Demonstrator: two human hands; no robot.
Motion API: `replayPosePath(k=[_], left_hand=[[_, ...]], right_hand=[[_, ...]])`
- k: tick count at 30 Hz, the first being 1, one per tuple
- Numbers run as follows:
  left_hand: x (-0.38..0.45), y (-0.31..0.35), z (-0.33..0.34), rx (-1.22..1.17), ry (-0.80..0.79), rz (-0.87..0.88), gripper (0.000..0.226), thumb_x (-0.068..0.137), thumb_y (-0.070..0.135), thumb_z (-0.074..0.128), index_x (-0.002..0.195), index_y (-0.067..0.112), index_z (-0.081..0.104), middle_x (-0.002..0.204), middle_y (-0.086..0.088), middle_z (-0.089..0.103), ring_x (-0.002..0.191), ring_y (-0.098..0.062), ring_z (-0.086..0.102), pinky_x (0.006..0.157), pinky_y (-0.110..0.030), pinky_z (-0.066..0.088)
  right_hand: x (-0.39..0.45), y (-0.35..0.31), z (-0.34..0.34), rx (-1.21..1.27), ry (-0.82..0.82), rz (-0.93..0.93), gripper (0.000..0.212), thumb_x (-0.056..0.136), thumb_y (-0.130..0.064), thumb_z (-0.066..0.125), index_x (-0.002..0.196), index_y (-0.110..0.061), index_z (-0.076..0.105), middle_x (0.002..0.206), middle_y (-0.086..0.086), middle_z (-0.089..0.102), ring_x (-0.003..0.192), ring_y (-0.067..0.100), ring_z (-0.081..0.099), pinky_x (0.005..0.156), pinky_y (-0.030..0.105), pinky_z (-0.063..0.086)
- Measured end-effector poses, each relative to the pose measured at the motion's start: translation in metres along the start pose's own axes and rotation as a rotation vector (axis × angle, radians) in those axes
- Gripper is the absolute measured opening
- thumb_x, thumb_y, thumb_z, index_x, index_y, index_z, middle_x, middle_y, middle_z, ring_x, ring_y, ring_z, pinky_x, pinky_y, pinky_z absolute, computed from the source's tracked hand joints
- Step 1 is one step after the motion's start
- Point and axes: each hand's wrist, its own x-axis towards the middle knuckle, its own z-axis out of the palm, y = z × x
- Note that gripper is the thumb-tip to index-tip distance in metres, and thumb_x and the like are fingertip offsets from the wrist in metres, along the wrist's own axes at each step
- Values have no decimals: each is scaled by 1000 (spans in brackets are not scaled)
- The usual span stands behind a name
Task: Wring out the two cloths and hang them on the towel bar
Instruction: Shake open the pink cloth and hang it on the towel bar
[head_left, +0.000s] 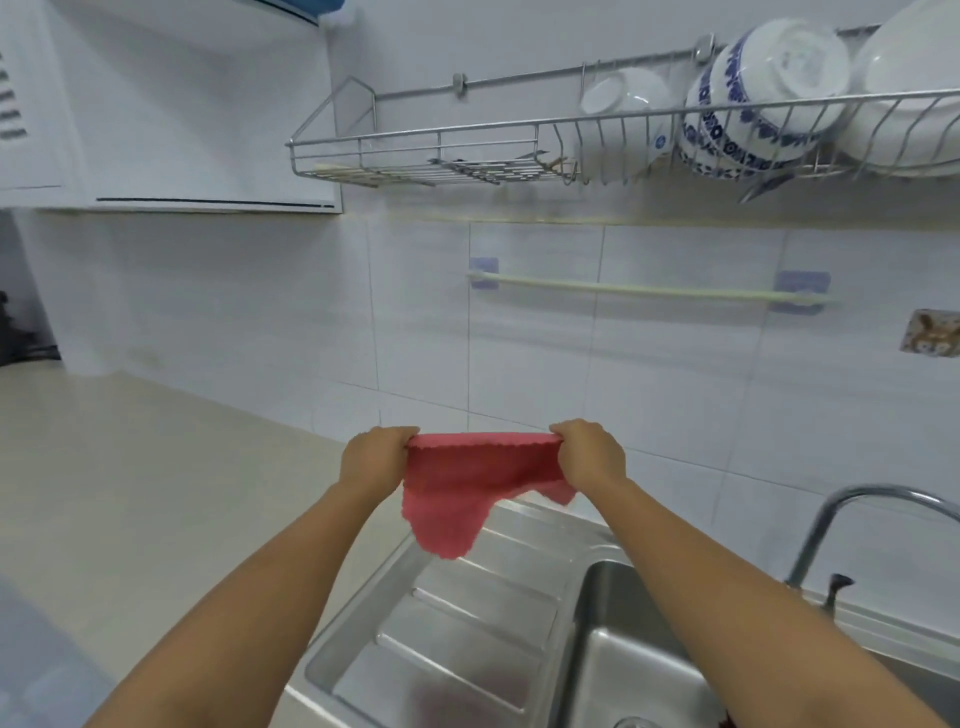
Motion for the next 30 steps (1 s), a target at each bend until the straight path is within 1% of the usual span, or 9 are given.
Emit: replayPosePath(k=[7,9,11,15,18,21,24,27,30], left_hand=[[17,16,2,-25,26,6,30,78,3,43,86,22,65,86,-4,72,79,-29,64,64,-31,45],[25,20,1,-86,-19,-17,38,82,3,41,104,23,65,98,-6,71,88,-29,64,72,-33,49],[35,24,-4,-156,-34,-37,42,86,4,40,121,20,55,101,-11,69,90,-31,63,76,-37,51],[66,39,-21,-181,6,-9,21,85,6,41,103,16,46,89,-11,68,77,-32,62,65,-40,49],[93,54,-40,-99,66,1,18,82,10,47,94,18,58,93,-5,63,83,-27,61,64,-31,41],[119,73,-55,-151,90,-70,13,81,17,52,87,20,64,88,-2,66,83,-25,62,65,-29,44],[142,93,-64,-461,38,-212,10,82,20,57,81,12,63,73,-7,70,66,-26,68,65,-34,58],[159,117,-71,-1067,-165,-392,10,93,8,55,97,1,60,75,-16,67,57,-26,67,55,-32,61],[178,136,-75,-1298,-339,-429,21,100,9,43,115,-1,54,85,-16,65,67,-27,67,48,-28,59]], right_hand=[[7,13,-8,68,67,43,53,84,2,39,125,-22,62,126,7,64,112,31,60,88,38,51],[12,15,-11,114,101,69,54,84,3,36,130,-21,52,113,10,66,99,32,62,78,38,50],[18,16,-17,220,141,94,44,81,7,34,116,-17,46,94,10,63,82,32,60,68,40,49],[39,22,-43,315,254,198,21,82,-3,54,79,-23,58,95,5,61,76,27,63,63,34,51],[61,27,-73,411,227,330,11,80,-12,64,74,-21,65,83,3,67,73,25,65,63,30,49],[87,31,-100,759,206,467,10,76,-7,73,75,-5,63,78,15,66,62,28,62,57,32,53],[105,32,-120,1028,220,511,12,75,3,74,84,4,66,75,18,64,53,23,61,50,31,58],[123,37,-130,1014,304,462,12,75,0,72,86,3,68,79,18,68,63,25,67,71,43,62],[144,42,-139,990,375,419,6,78,-6,68,73,-9,68,79,14,69,70,28,68,79,45,60]])
